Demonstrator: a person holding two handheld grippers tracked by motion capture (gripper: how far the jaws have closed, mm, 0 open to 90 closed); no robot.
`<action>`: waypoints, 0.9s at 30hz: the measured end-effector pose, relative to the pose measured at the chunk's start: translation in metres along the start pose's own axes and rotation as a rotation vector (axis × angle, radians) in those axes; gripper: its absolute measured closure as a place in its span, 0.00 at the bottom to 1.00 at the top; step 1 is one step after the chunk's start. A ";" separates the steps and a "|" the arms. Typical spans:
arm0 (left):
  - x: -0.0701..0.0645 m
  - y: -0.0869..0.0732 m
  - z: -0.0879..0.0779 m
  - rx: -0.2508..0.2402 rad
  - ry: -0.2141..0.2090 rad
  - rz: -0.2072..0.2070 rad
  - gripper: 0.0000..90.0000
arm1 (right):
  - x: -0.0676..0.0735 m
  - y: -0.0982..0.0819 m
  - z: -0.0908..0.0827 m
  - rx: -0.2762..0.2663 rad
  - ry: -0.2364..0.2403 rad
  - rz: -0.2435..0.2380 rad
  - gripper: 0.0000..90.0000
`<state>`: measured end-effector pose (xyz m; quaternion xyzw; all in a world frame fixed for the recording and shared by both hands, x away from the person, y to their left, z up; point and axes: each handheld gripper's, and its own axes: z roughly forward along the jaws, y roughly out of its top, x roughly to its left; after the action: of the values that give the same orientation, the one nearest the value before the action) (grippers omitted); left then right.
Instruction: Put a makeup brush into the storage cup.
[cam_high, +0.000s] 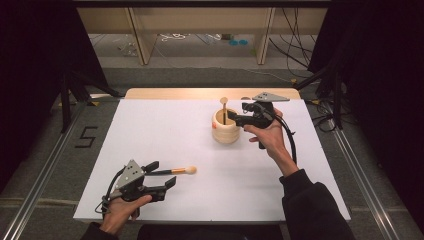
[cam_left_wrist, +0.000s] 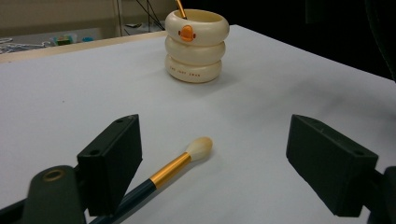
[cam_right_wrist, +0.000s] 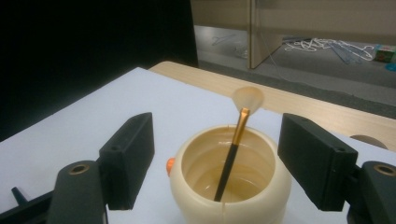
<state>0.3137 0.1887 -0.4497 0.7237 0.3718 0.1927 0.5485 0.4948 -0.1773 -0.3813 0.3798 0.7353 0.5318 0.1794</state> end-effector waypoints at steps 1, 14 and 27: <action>0.000 0.000 0.000 -0.001 0.002 0.000 0.20 | 0.001 0.000 -0.002 -0.006 0.000 -0.002 0.30; 0.002 -0.001 -0.002 0.000 0.008 0.009 0.20 | 0.013 -0.013 -0.020 -0.008 0.005 -0.018 0.28; 0.002 -0.001 0.000 0.007 0.010 0.005 0.20 | 0.033 -0.028 -0.027 -0.037 0.029 -0.060 0.27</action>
<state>0.3149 0.1904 -0.4505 0.7255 0.3734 0.1962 0.5437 0.4452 -0.1739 -0.3923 0.3464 0.7390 0.5451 0.1918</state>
